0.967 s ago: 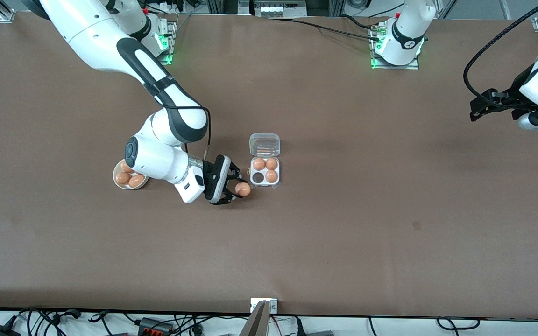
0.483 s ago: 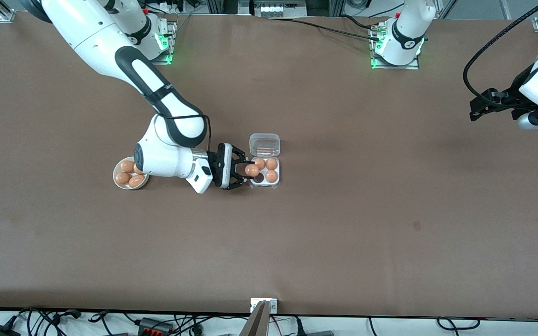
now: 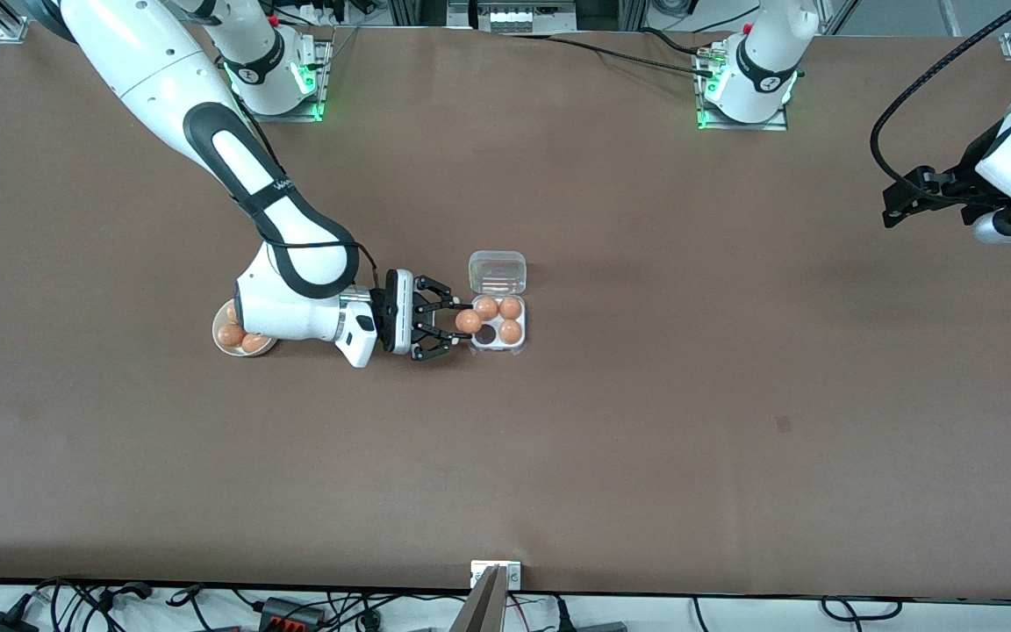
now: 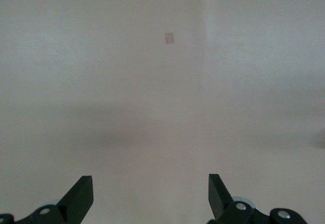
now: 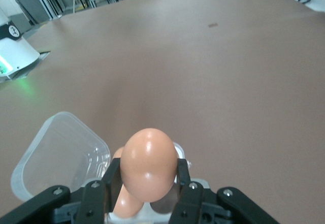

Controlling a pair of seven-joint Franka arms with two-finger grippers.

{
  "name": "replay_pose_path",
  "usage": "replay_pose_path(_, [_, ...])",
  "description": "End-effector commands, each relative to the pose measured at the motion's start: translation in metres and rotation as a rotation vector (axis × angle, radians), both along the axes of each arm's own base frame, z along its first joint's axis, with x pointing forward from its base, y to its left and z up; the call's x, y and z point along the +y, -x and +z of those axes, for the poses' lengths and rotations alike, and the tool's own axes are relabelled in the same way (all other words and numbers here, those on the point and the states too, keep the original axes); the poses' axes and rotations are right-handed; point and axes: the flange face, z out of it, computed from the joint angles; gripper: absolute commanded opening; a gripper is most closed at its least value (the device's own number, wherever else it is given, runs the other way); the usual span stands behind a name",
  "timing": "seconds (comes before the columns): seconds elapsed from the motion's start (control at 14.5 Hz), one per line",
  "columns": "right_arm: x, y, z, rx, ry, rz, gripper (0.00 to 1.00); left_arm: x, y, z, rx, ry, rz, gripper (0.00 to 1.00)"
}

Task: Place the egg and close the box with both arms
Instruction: 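Lower the egg into the empty box slot and open the right gripper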

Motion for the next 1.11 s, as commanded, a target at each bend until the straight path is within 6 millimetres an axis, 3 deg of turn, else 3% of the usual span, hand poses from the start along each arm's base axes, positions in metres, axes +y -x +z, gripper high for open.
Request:
replay_pose_path(0.0, [0.002,0.003,-0.015,-0.066,-0.069,0.007,0.0,0.0,0.0,0.007,0.003,0.008,-0.01,1.0])
replay_pose_path(0.14, [-0.001,0.005,-0.033,-0.076,-0.07,0.019,0.0,-0.001,-0.001,0.007,0.001,0.007,-0.009,1.0])
replay_pose_path(0.48, [0.005,-0.013,-0.04,-0.096,-0.088,-0.002,0.0,-0.001,-0.001,0.007,0.001,0.007,-0.007,1.0])
replay_pose_path(0.76, [0.008,-0.008,-0.061,-0.078,-0.07,-0.009,0.0,-0.001,-0.001,0.007,0.001,0.007,-0.007,1.0])
replay_pose_path(1.04, [0.014,-0.005,-0.061,-0.078,-0.071,-0.001,0.0,-0.001,-0.001,0.007,0.001,0.007,-0.007,1.0])
